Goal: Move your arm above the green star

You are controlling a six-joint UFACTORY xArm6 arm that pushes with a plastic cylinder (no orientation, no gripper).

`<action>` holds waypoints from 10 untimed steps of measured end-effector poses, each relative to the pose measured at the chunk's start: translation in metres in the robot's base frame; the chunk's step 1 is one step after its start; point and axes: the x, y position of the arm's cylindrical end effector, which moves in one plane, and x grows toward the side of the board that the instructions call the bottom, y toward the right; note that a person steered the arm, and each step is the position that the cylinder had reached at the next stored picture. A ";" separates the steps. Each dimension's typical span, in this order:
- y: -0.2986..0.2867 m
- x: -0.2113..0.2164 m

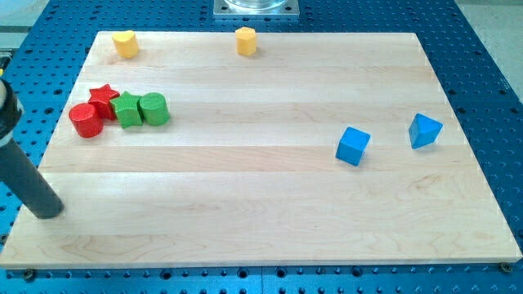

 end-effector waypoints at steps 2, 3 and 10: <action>-0.041 -0.046; -0.042 -0.082; 0.081 -0.210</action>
